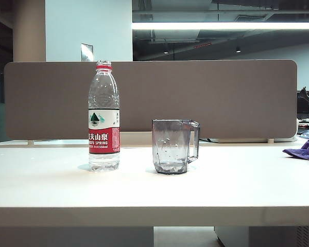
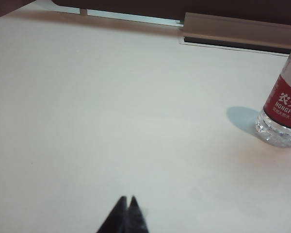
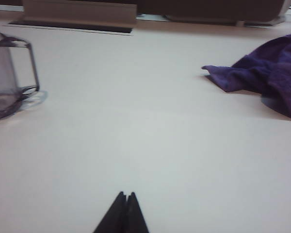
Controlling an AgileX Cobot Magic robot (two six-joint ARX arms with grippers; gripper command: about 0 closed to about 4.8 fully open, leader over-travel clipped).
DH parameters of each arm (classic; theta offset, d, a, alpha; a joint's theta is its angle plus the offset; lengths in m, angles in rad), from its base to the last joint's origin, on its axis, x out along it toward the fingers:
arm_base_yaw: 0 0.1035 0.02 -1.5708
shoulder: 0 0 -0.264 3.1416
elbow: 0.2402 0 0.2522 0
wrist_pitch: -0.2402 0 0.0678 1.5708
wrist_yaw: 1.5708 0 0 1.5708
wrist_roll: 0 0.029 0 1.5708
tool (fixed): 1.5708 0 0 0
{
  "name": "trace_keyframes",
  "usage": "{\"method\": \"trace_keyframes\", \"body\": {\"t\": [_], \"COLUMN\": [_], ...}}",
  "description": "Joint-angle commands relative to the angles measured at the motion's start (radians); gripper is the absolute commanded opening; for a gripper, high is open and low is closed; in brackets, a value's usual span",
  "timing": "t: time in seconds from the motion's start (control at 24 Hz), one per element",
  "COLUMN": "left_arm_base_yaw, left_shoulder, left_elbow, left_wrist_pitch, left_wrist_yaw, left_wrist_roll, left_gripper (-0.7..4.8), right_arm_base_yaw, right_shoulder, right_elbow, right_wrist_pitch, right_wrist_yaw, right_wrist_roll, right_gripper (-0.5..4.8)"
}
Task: Pick up the mineral water bottle on the table and pour a little water into the mug.
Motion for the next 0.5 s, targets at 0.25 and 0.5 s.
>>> {"method": "trace_keyframes", "body": {"t": [0.25, 0.5], "left_arm_base_yaw": [0.001, 0.001], "left_shoulder": [0.001, 0.001], "left_elbow": [0.001, 0.001], "left_wrist_pitch": [-0.007, -0.007], "left_wrist_yaw": [-0.001, -0.001], "left_wrist_roll": [0.001, 0.001], "left_gripper": [-0.05, -0.05], "right_arm_base_yaw": [-0.07, -0.073], "right_shoulder": [-0.001, -0.001], "right_elbow": [0.0, 0.0], "right_wrist_pitch": [0.006, 0.006], "right_wrist_yaw": [0.005, 0.005], "right_wrist_roll": [-0.003, -0.003], "right_gripper": [-0.01, -0.01]}}
